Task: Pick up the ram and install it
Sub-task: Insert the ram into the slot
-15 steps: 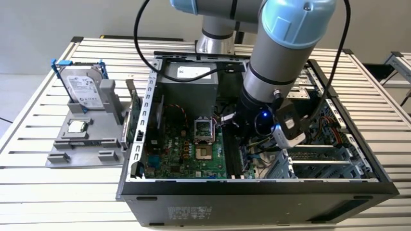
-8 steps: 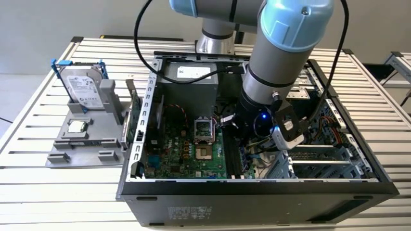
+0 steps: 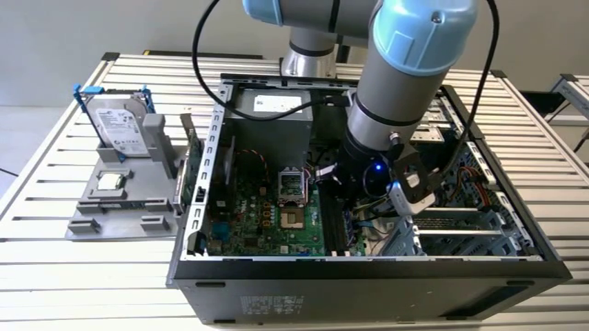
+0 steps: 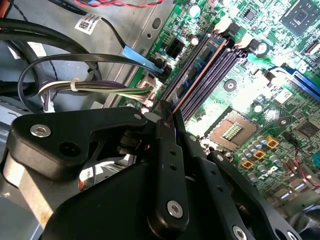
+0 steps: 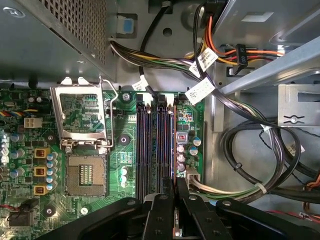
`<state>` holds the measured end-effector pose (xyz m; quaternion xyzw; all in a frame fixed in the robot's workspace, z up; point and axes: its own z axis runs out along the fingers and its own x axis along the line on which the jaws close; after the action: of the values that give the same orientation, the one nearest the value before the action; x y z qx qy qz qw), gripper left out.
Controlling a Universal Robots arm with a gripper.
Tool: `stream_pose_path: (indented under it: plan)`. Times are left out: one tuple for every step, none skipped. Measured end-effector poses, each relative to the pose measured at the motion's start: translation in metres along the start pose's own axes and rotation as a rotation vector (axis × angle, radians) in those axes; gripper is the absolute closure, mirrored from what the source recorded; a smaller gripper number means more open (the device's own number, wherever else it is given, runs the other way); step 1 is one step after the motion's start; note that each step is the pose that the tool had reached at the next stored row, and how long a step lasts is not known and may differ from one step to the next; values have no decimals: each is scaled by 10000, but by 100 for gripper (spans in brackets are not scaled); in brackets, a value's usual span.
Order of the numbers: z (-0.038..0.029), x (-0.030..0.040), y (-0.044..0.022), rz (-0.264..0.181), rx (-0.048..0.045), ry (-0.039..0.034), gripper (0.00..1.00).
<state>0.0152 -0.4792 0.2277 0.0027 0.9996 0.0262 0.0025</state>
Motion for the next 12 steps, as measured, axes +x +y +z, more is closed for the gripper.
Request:
stream_pose_path:
  plan:
    - [5,0,0,0,1,0,100]
    - [8,0,-1,0,6,1,100]
    - [11,0,-1,-2,11,1,100]
    - [14,0,-1,-4,17,2,100]
    - [17,0,-2,-6,19,2,100]
    - [22,0,-2,-7,18,2,100]
    - [28,0,-2,-9,18,2,100]
    - [35,0,-2,-11,17,2,100]
    - [40,1,-3,-13,18,3,100]
    - [44,1,-3,-16,18,3,100]
    - [49,1,-3,-19,18,3,100]
    - [54,1,-3,-23,18,3,100]
